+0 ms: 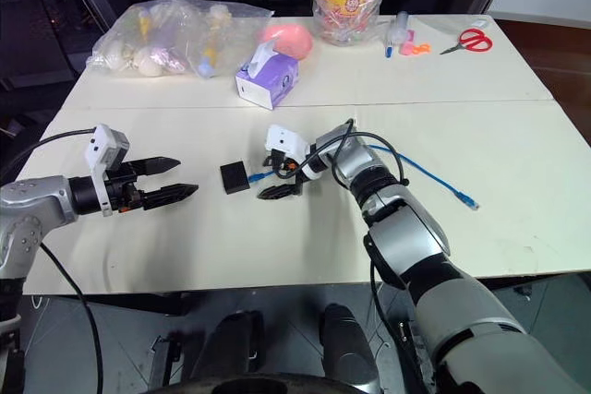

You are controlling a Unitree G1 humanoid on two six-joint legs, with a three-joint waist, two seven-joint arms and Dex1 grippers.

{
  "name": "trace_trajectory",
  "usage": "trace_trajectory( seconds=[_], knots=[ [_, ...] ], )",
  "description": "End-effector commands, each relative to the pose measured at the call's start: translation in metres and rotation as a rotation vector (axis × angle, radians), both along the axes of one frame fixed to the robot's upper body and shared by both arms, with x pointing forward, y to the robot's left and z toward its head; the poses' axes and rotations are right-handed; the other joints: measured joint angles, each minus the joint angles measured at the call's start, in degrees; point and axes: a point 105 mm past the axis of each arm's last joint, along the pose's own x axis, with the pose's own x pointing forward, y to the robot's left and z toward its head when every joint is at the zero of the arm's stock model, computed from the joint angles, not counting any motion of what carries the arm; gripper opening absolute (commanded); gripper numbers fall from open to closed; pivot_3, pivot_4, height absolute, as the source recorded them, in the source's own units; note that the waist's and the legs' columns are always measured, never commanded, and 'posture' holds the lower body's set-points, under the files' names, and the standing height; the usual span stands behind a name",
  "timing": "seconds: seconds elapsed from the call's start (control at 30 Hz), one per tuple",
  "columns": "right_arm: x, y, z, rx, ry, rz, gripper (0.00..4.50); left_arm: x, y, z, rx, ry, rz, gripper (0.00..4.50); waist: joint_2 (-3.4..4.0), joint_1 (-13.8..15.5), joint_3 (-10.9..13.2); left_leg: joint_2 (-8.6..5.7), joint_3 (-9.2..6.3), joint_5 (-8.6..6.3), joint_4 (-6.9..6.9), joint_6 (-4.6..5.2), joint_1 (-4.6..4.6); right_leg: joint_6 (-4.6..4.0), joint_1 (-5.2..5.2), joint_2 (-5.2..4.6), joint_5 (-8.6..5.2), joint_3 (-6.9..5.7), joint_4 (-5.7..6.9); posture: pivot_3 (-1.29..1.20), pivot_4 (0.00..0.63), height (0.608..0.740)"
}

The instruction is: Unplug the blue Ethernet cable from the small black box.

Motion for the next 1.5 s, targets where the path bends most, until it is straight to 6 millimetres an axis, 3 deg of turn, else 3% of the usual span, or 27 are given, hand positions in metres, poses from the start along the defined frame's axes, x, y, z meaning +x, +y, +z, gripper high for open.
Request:
trace_trajectory(
  seconds=[0.03, 0.17, 0.2, 0.3, 0.47, 0.57, 0.7, 0.83, 0.93, 1.07, 1.17, 1.27, 1.5],
  knots=[
    [0.001, 0.000, -0.002, -0.028, -0.024, 0.008, 2.20, -0.001, -0.001, 0.011, -0.010, -0.045, -0.002, 4.50, 0.00, -0.3, 0.0, 0.00, 0.00, 0.00, 0.00, 0.00, 0.06, -0.01, 0.06, 0.00, -0.01, 0.00, 0.00, 0.00, 0.150, 0.740],
    [0.004, 0.003, 0.001, -0.042, -0.067, 0.014, 0.17, 0.001, -0.002, 0.010, -0.010, -0.043, -0.003, 4.50, 0.00, -0.5, 0.0, 0.00, 0.02, 0.00, -0.05, -0.01, 0.27, -0.03, 0.21, 0.00, -0.03, 0.02, 0.01, 0.00, 0.150, 0.740],
    [0.005, 0.003, 0.002, -0.043, -0.086, 0.014, 0.08, 0.002, -0.003, 0.009, -0.012, -0.043, -0.006, 4.50, 0.00, -0.5, 0.0, 0.00, 0.02, 0.00, -0.07, -0.01, 0.31, -0.04, 0.22, 0.00, -0.03, 0.02, 0.02, 0.00, 0.150, 0.740],
    [0.009, -0.003, 0.015, -0.038, -0.179, 0.049, 0.08, 0.004, -0.008, 0.010, -0.020, -0.047, -0.026, 4.50, 0.01, -0.4, 0.0, 0.00, 0.02, 0.00, -0.07, -0.01, 0.35, -0.05, 0.24, 0.01, -0.04, 0.02, 0.06, 0.00, 0.150, 0.740],
    [-0.010, -0.031, 0.068, 0.083, -0.226, 0.147, 0.08, 0.013, -0.019, 0.025, -0.085, -0.072, -0.090, 4.50, 0.04, 0.5, 0.0, -0.04, 0.00, 0.03, 0.02, -0.06, 0.24, -0.02, 0.26, -0.03, -0.05, 0.01, 0.03, 0.00, 0.150, 0.740],
    [-0.031, -0.047, 0.110, 0.252, -0.077, 0.112, 0.08, 0.020, -0.028, 0.042, -0.138, -0.099, -0.142, 4.50, 0.03, 0.8, 0.0, -0.03, -0.02, 0.03, 0.00, -0.06, 0.21, -0.01, 0.22, -0.02, -0.06, 0.01, 0.05, 0.00, 0.150, 0.740],
    [-0.067, -0.072, 0.182, 0.585, 0.428, 0.054, 0.08, 0.031, -0.047, 0.073, -0.201, -0.172, -0.253, 4.50, 0.07, 1.2, 0.1, -0.01, -0.05, 0.03, 0.01, -0.05, 0.25, -0.03, 0.19, 0.04, -0.06, 0.00, 0.14, 0.00, 0.150, 0.740],
    [-0.081, -0.086, 0.215, 0.777, 0.655, 0.070, 0.08, 0.041, -0.059, 0.084, -0.153, -0.244, -0.310, 4.50, 0.02, 1.0, 0.0, -0.01, -0.02, 0.02, -0.01, -0.04, 0.34, -0.25, 0.26, 0.02, -0.16, 0.00, 0.08, 0.00, 0.150, 0.740],
    [-0.084, -0.097, 0.216, 0.840, 0.734, 0.043, 0.08, 0.053, -0.071, 0.096, -0.047, -0.367, -0.350, 4.50, 0.02, 1.2, 0.0, -0.01, -0.01, 0.02, -0.04, -0.04, 0.33, -0.29, 0.26, 0.02, -0.19, 0.00, 0.05, 0.00, 0.150, 0.740],
    [-0.088, -0.099, 0.195, 0.801, 0.750, -0.019, 0.08, 0.056, -0.077, 0.118, -0.065, -0.420, -0.424, 4.50, 0.02, 1.2, 0.0, -0.03, 0.00, 0.02, 0.02, -0.04, -0.01, -0.10, 0.06, 0.00, -0.09, 0.01, -0.02, 0.00, 0.150, 0.740],
    [-0.095, -0.100, 0.175, 0.746, 0.764, -0.056, 0.08, 0.045, -0.077, 0.142, -0.182, -0.374, -0.542, 4.50, 0.02, 1.1, 0.0, -0.04, 0.00, 0.02, 0.08, -0.03, -0.44, -0.04, -0.36, 0.00, -0.07, 0.02, 0.03, 0.00, 0.150, 0.740],
    [-0.102, -0.099, 0.165, 0.713, 0.776, -0.055, 0.08, 0.039, -0.078, 0.155, -0.219, -0.369, -0.621, 4.50, 0.02, 1.0, 0.0, -0.04, -0.01, 0.02, 0.04, -0.02, -0.59, 0.02, -0.56, 0.01, -0.11, 0.01, 0.10, 0.00, 0.150, 0.740],
    [-0.126, -0.090, 0.163, 0.667, 0.790, 0.045, 0.08, 0.033, -0.094, 0.155, -0.282, -0.315, -0.786, 4.50, 0.02, 1.0, 0.0, -0.02, -0.02, 0.02, 0.06, -0.01, -0.56, 0.02, -0.57, 0.04, -0.12, 0.02, 0.14, 0.00, 0.150, 0.740]
  ],
)
